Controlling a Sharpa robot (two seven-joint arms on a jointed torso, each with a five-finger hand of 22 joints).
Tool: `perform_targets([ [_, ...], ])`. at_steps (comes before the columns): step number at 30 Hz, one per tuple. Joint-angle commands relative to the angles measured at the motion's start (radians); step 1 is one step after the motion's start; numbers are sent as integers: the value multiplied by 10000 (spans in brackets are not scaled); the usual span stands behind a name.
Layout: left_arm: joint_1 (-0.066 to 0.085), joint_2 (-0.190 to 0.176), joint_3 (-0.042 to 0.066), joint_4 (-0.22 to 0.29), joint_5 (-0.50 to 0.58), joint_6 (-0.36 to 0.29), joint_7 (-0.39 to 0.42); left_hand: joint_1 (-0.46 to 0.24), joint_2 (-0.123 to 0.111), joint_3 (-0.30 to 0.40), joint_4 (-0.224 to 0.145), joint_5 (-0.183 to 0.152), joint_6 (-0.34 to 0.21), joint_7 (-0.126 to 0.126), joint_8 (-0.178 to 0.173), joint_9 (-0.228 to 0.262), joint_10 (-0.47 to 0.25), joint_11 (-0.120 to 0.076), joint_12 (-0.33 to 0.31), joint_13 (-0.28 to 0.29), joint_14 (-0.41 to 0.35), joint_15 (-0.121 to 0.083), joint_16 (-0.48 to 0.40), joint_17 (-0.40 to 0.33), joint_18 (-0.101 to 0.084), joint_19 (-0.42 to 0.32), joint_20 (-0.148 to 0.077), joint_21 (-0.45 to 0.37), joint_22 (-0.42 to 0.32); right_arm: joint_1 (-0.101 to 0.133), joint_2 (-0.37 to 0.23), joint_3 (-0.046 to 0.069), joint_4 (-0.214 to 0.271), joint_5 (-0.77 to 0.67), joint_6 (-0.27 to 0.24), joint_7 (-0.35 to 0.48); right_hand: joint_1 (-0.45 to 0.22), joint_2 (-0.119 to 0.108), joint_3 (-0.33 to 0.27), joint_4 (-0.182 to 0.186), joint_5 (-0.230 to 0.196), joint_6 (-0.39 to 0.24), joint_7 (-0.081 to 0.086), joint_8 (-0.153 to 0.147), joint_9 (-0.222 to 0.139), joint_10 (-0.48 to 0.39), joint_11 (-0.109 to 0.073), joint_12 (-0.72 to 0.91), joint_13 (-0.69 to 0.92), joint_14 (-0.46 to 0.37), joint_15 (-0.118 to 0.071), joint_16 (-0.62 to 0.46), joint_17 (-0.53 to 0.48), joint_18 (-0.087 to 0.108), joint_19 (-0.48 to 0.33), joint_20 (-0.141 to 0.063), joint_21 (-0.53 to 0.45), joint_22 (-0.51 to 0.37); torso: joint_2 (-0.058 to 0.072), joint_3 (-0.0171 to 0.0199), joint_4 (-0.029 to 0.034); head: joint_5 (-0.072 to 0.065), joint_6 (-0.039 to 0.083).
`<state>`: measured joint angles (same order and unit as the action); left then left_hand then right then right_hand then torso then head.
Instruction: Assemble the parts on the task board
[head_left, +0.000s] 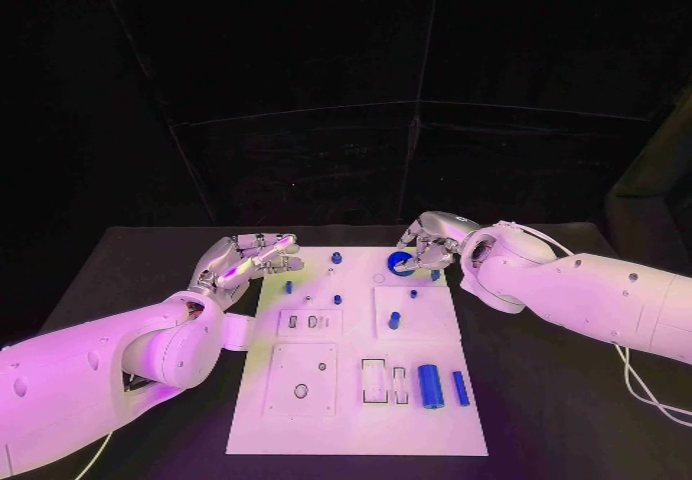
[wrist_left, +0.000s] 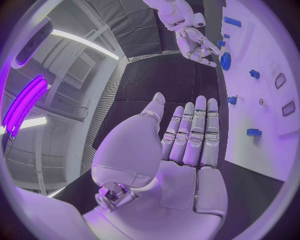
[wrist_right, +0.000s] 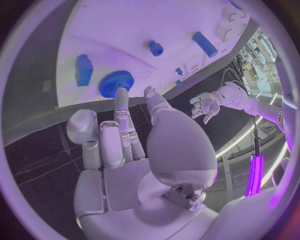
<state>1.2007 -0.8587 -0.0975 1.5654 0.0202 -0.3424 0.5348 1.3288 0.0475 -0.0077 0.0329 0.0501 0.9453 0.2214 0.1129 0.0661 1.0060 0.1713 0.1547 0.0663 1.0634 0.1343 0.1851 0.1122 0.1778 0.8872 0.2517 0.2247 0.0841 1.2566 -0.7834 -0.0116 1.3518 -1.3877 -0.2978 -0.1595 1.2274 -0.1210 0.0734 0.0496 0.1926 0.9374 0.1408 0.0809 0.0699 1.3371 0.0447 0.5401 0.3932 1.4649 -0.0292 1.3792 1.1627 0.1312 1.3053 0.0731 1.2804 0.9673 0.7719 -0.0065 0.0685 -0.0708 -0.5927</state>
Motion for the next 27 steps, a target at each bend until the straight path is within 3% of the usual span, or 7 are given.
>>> perform_targets([
  [1, 11, 33, 6, -19, -51, 182, 26, -26, 57, 7, -69, -10, 45, 2, -57, 0, 72, 15, -48, -4, 75, -2, -38, 14, 66, 60, -23, -66, -12, 29, -61, 6, -9, 714, 566, -384, 591, 11, -526, 519, 38, -165, 31, -33, 2, -297, 62, 2694, 2952, 522, 30, 386, 624, -224, 150, 36, 202, 335, 14, 1, -6, -37, 2],
  [6, 7, 63, 2, -55, -51, 197, 17, -26, 57, 7, -69, -10, 45, 2, -57, 0, 72, 15, -48, -4, 75, -2, -38, 14, 66, 60, -23, -66, -12, 29, -17, 5, -225, 689, 969, -621, 1017, 25, -744, 938, 61, -278, 106, -26, -7, 57, 142, 5361, 5966, 657, 111, 925, 1666, -311, 349, 120, 510, 856, 20, 15, 24, -67, 10],
  [7, 6, 71, 1, -60, -51, 201, 14, -26, 57, 7, -69, -10, 45, 2, -57, 0, 72, 15, -48, -4, 75, -2, -38, 14, 66, 60, -23, -66, -12, 29, 16, 5, -263, 686, 1008, -645, 1060, 36, -759, 976, 69, -290, 116, -24, -8, 85, 153, 5567, 6209, 666, 116, 968, 1751, -321, 363, 135, 538, 901, 15, 3, 39, -90, 15],
  [14, 2, 94, -3, -82, -51, 216, 0, -32, 62, 14, -86, -9, 63, -10, -59, 1, 93, 4, -51, -4, 84, -7, -48, 16, 67, 71, -26, -71, -17, 29, 229, 5, -425, 676, 1041, -691, 1179, 99, -791, 1102, 100, -332, 145, -16, -7, 172, 189, 6120, 6873, 692, 149, 1084, 1986, -346, 410, 173, 633, 1052, 22, 1, 73, -105, 6],
  [27, -3, 115, -8, -122, -51, 268, -44, -33, 62, 14, -88, -9, 65, -12, -60, 1, 94, 4, -51, -4, 85, -8, -49, 16, 67, 72, -27, -72, -17, 28, 519, 5, -628, 220, 898, -874, 1363, 380, -792, 1071, 295, -130, 128, 165, 15, 1016, 192, 8063, 9123, 736, 164, 1259, 2345, -413, 565, 195, 880, 1458, 19, -4, 37, -95, -46],
])
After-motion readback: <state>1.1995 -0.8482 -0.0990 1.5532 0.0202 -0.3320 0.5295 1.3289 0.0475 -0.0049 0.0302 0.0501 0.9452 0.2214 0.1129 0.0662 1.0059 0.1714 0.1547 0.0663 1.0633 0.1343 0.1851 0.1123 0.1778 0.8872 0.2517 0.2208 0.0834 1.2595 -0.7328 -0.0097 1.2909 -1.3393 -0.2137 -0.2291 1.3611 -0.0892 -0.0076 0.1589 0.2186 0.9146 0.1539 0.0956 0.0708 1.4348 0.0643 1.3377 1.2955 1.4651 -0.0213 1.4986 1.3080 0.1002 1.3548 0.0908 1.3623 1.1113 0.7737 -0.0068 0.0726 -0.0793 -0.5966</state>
